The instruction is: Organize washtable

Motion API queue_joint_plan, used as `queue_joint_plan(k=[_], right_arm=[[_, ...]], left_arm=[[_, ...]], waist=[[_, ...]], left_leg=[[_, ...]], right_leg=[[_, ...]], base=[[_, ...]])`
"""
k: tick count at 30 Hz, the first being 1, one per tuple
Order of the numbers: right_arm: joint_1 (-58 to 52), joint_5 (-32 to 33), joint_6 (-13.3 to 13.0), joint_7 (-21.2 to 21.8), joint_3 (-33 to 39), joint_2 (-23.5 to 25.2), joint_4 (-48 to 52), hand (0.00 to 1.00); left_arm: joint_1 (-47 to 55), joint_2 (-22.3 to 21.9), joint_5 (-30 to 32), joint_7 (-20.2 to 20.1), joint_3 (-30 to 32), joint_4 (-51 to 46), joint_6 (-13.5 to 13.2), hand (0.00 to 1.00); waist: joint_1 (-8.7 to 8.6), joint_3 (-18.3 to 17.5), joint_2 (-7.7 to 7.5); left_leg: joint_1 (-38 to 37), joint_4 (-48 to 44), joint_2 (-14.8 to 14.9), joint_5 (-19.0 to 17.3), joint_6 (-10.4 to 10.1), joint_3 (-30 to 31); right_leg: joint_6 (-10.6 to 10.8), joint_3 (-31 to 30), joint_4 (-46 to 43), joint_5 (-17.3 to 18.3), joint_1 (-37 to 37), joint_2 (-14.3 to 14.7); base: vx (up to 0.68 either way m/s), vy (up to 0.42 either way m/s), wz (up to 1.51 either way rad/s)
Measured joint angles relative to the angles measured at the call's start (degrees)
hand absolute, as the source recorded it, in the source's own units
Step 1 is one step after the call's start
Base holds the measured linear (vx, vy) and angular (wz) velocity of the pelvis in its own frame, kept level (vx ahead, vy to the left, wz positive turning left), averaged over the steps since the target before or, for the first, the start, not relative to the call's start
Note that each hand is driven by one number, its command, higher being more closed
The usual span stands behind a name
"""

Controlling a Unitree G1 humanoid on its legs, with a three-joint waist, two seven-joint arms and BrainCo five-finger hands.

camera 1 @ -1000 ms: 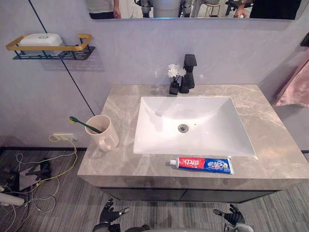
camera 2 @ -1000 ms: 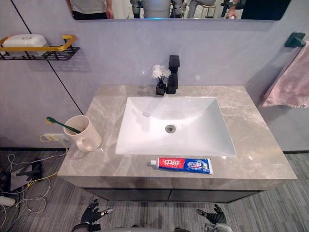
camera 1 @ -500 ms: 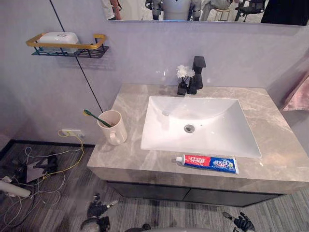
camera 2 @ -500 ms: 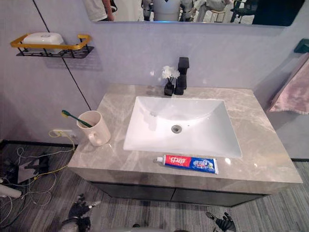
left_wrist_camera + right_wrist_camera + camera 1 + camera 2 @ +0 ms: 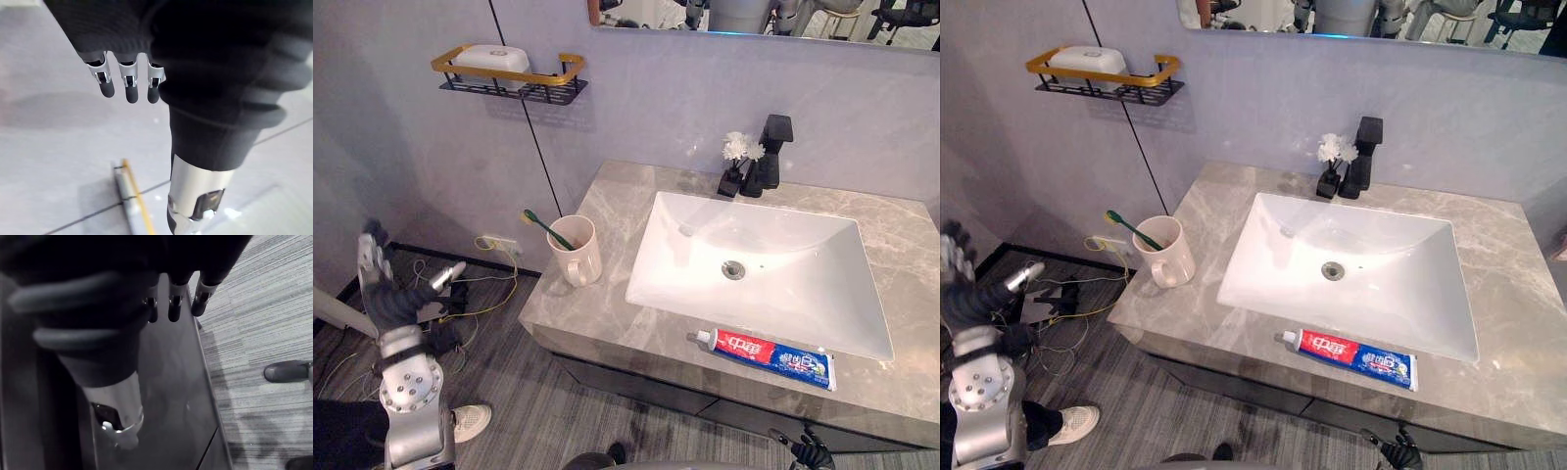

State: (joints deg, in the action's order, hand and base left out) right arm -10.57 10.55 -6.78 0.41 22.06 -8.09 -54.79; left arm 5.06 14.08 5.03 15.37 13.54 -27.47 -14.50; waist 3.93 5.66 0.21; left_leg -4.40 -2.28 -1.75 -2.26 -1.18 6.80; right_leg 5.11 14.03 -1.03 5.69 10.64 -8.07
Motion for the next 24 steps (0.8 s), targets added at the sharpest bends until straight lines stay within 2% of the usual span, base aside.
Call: queue_joint_plan(k=[4,8,10,12,15,17,18,19,24], right_arm=[[-0.3,0.2,-0.6,1.1,-1.7,0.2,-0.2,0.0],[-0.2,0.2,-0.7,1.1,-2.9,0.3,-0.6,0.0],[0.2,0.2,-0.7,1.1,-3.0,0.4,-0.6,0.0],[1.0,0.2,-0.7,1.1,-3.6,0.4,-0.6,0.0],[1.2,0.2,-0.7,1.1,-4.2,0.6,-0.6,0.0],[1.3,0.2,-0.7,1.1,-4.2,0.8,-0.6,0.0],[1.1,0.2,-0.7,1.1,-4.2,0.9,-0.6,0.0],[1.0,0.2,-0.7,1.0,-4.2,0.9,-0.6,0.0],[0.6,0.2,-0.6,1.0,-3.9,0.9,-0.5,0.0]], left_arm=[[-1.8,0.0,3.7,-0.7,-9.0,-3.7,-1.2,0.0],[-3.4,0.1,7.6,-3.3,-18.0,-4.2,-1.6,0.0],[-4.8,0.3,9.9,-5.5,-25.3,-4.2,-1.6,0.0],[-6.0,0.3,11.5,-7.9,-29.8,-3.4,-1.6,0.0],[-8.7,0.2,12.2,-10.2,-34.1,-0.6,-1.3,0.0],[-10.0,0.2,13.3,-11.6,-36.0,1.5,-0.7,0.0],[-10.6,-0.1,13.8,-12.3,-37.2,3.1,-0.2,0.0],[-10.9,-0.5,13.9,-12.6,-37.9,4.2,0.1,0.0],[-11.4,-1.9,18.3,-14.2,-44.3,13.8,1.6,0.0]], waist=[[-0.23,-0.2,0.27],[-0.5,-0.2,0.19],[-0.92,-0.2,0.05],[-1.97,0.0,-0.4],[-3.16,0.0,-0.82],[-3.17,-0.4,-0.39],[-3.24,-0.1,-1.04],[-3.24,-0.4,-0.57],[-3.32,-0.3,-1.09]], left_leg=[[-0.1,0.0,0.1,0.0,0.0,0.1],[-0.1,-0.2,0.1,0.0,0.0,-0.2],[0.1,-0.3,0.2,0.1,0.0,-0.8],[0.1,-0.5,0.3,0.0,0.0,-1.5],[0.4,-0.5,0.5,0.0,0.0,-2.1],[0.8,-0.4,0.8,0.0,0.0,-2.6],[0.8,-0.3,0.9,0.0,0.0,-2.9],[0.8,-0.3,0.9,0.0,0.0,-3.0],[0.6,-0.1,1.0,0.0,0.0,-3.7]], right_leg=[[0.0,-0.1,-0.3,0.0,-0.1,0.1],[0.0,-0.3,-0.5,0.0,-0.2,0.1],[0.0,-1.1,-0.8,-0.1,-0.9,0.1],[0.0,-1.6,-0.8,-0.1,-1.0,0.1],[0.0,-2.1,-0.8,-0.1,-1.5,0.2],[-0.2,-3.0,-0.7,-0.4,-2.3,0.4],[-0.2,-3.2,-0.7,-0.5,-2.5,0.5],[-0.2,-3.3,-0.7,-0.5,-2.6,0.5],[-0.2,-3.7,-0.7,-0.7,-2.9,0.6]], base=[[-0.06,0.0,0.0],[-0.03,0.003,-0.02],[-0.01,0.015,-0.15],[0.01,0.018,-0.15],[0.01,0.005,-0.11],[0.0,0.001,-0.2],[0.0,-0.002,-0.11],[0.0,-0.001,-0.09],[-0.01,0.006,-0.06]])
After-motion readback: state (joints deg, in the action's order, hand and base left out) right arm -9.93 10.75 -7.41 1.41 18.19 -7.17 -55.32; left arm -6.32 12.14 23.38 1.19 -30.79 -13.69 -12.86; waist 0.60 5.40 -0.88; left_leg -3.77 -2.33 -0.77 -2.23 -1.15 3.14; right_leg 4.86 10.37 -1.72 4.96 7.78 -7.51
